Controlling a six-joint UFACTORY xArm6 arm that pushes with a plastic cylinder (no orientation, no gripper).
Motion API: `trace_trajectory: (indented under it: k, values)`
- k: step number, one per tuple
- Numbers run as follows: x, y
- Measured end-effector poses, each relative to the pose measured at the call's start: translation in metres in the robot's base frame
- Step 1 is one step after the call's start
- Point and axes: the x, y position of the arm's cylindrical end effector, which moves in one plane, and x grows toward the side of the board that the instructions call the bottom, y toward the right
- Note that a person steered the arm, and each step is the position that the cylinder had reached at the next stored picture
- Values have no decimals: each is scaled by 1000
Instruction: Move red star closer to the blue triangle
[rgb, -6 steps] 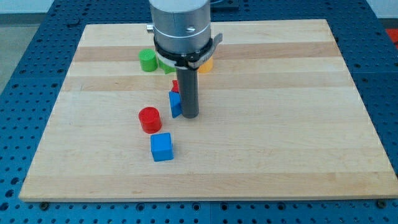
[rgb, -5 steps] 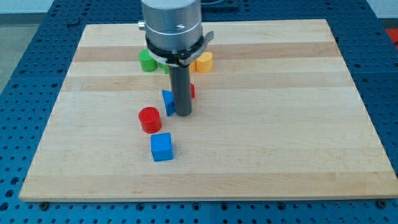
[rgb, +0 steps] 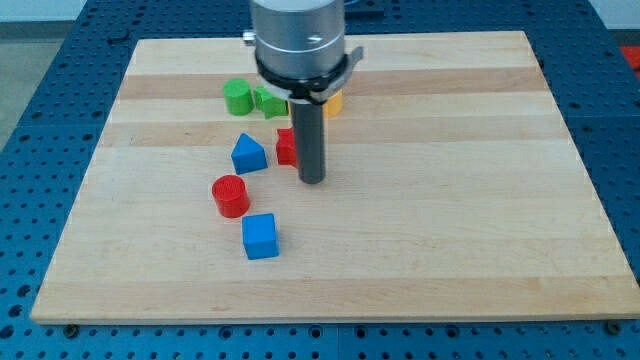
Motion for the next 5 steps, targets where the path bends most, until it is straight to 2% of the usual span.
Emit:
trace_trajectory:
  k: [1, 4, 5]
  values:
    - [-16, 16]
    - [-33, -43]
    - [-48, -45]
